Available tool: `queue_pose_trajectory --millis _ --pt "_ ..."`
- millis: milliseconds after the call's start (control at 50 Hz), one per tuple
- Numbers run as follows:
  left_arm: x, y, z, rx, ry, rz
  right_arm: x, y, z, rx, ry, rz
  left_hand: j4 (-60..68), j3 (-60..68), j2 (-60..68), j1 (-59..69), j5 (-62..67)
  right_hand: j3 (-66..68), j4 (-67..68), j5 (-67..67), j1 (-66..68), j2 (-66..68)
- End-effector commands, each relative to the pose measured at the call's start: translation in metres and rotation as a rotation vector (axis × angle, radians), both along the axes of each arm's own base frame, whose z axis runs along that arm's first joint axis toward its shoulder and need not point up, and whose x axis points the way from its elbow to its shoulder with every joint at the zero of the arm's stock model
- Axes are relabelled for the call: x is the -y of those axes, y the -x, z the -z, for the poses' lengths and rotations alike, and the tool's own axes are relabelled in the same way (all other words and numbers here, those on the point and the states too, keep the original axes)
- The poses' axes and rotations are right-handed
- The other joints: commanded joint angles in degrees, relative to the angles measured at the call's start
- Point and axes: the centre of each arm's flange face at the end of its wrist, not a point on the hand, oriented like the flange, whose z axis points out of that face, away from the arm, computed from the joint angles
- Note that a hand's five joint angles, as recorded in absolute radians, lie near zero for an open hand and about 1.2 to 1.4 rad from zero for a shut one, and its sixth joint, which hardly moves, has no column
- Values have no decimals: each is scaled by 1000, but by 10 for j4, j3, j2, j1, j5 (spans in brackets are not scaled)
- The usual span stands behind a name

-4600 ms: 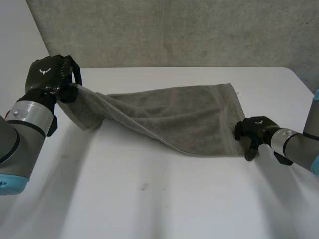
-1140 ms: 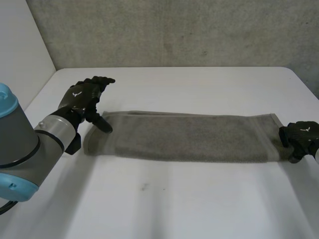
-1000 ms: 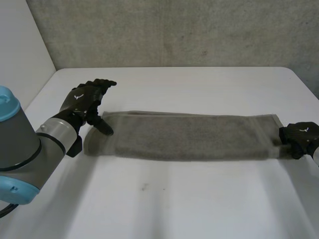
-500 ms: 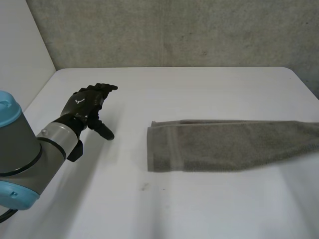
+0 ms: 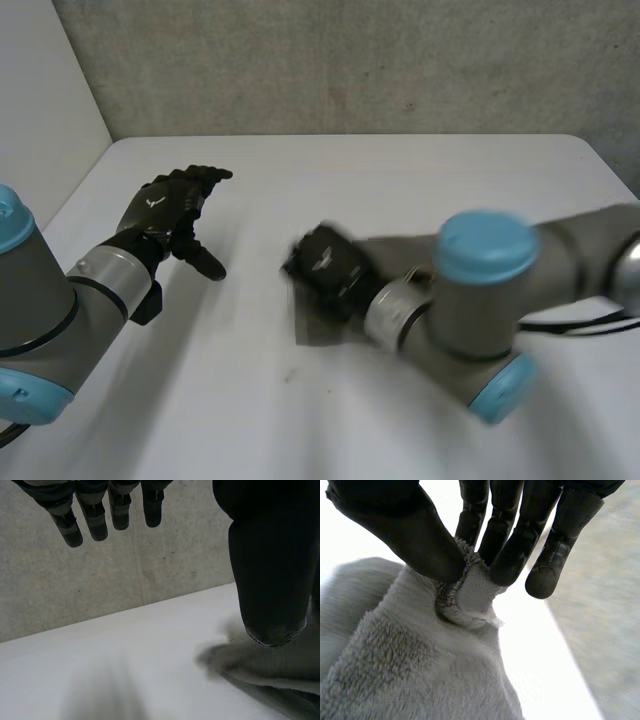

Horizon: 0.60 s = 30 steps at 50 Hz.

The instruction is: Fold the towel.

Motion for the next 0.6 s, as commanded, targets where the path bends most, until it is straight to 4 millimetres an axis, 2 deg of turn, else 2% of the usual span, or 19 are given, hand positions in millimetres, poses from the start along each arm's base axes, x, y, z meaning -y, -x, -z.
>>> queue_pose_trajectory --millis 20,40,80,100,120,140,180,200,240,260,280,340,360,420,480,520,600 --pt "-1 0 1 1 -4 2 -18 -5 20 -56 -37 8 4 4 5 2 -16 -648 -651 -646 -644 -631" --pt "-1 0 2 2 -5 3 -17 -5 20 -56 -37 8 4 4 5 2 -16 -648 -651 -646 -644 -631" --pt "-1 0 1 1 -2 3 -10 3 -14 -2 2 106 4 4 5 2 -16 -648 -651 -646 -644 -631" --pt "-1 0 1 1 -2 3 -10 3 -14 -1 2 106 4 4 5 2 -16 -648 -651 -646 -644 -631" --pt "-2 1 1 1 -2 5 0 13 -27 33 -7 176 4 4 5 2 -16 -648 -651 -646 -644 -631" --pt "-2 1 1 1 -2 5 0 13 -27 33 -7 177 4 4 5 2 -16 -648 -651 -646 -644 -631" --pt "-2 1 0 0 -1 6 24 44 -37 90 -66 310 4 4 5 2 -16 -648 -651 -646 -644 -631" --pt "-2 1 0 0 -1 6 25 44 -37 90 -67 310 4 4 5 2 -16 -648 -651 -646 -644 -631" --pt "-3 2 1 1 -4 9 31 66 -49 138 -99 367 4 4 5 2 -16 -648 -651 -646 -644 -631" --pt "-3 2 1 1 -4 9 31 66 -49 138 -99 368 4 4 5 2 -16 -648 -651 -646 -644 -631" --pt "-3 2 1 1 -4 11 31 75 -51 151 -118 389 4 4 5 2 -16 -648 -651 -646 -644 -631" --pt "-5 3 1 2 -5 15 39 95 -46 154 -155 437 4 4 5 2 -16 -648 -651 -646 -644 -631" --pt "-5 4 1 2 -5 17 39 95 -46 154 -155 437 4 4 5 2 -16 -648 -651 -646 -644 -631" --pt "-7 6 1 1 -4 23 47 122 -26 122 -221 506 4 4 5 2 -16 -648 -651 -646 -644 -631" --pt "-9 8 1 2 -5 32 47 129 -20 112 -243 519 4 4 5 2 -16 -648 -651 -646 -644 -631" --pt "-10 8 2 2 -7 34 51 145 -10 100 -276 564 4 4 5 2 -16 -648 -651 -646 -644 -631" --pt "-11 9 2 2 -7 37 56 159 1 93 -307 603 4 4 5 2 -16 -618 -622 -616 -615 -602"
